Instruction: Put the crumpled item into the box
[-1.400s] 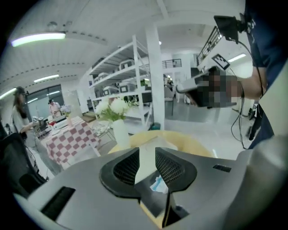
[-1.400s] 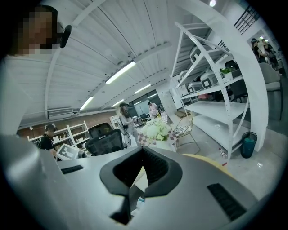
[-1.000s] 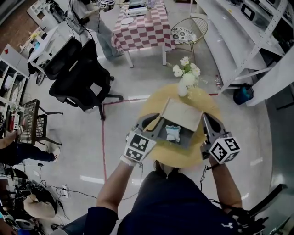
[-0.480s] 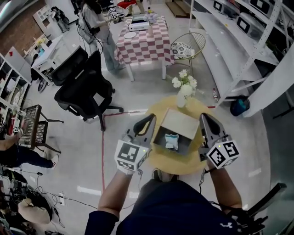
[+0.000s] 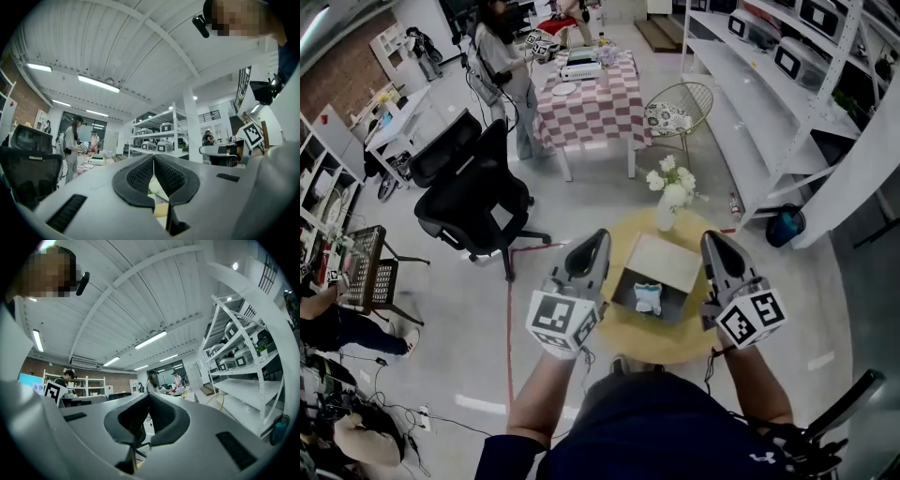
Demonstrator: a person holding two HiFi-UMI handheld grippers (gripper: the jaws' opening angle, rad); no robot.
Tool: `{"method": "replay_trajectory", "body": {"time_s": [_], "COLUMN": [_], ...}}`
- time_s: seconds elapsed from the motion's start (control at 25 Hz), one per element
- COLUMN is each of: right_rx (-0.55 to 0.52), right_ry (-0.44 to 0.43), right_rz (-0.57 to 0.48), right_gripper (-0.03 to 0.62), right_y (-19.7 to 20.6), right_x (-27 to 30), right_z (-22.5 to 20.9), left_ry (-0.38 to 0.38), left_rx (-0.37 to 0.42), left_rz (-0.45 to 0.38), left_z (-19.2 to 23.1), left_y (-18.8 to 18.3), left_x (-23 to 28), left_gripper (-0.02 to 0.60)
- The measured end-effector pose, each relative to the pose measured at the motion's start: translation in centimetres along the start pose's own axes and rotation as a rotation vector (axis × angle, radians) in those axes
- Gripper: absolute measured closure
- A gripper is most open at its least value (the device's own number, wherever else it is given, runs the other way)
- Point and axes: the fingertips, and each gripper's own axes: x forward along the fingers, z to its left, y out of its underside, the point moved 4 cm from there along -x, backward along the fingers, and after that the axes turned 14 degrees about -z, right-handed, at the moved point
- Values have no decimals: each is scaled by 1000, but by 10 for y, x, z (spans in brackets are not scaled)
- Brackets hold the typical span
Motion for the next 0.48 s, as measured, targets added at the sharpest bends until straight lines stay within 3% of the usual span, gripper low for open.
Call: {"method": "replay_trajectory", "body": {"time_s": [0.2,0.48], "right_rx": [-27,-41], "right_ry": [3,-3], "right_rz": [-14,-22], "right_gripper": [592,592], "right_y": [-4,-6], "right_x": [-3,-5], "right_z": [-1,-2], "left_ry": [-17,-12], "left_rx": [4,-9], "left_rz": [-35,-21], "left_z": [2,1], "left_y": [-9,-5], "left_x": [0,-2], "left_gripper": [563,563]}}
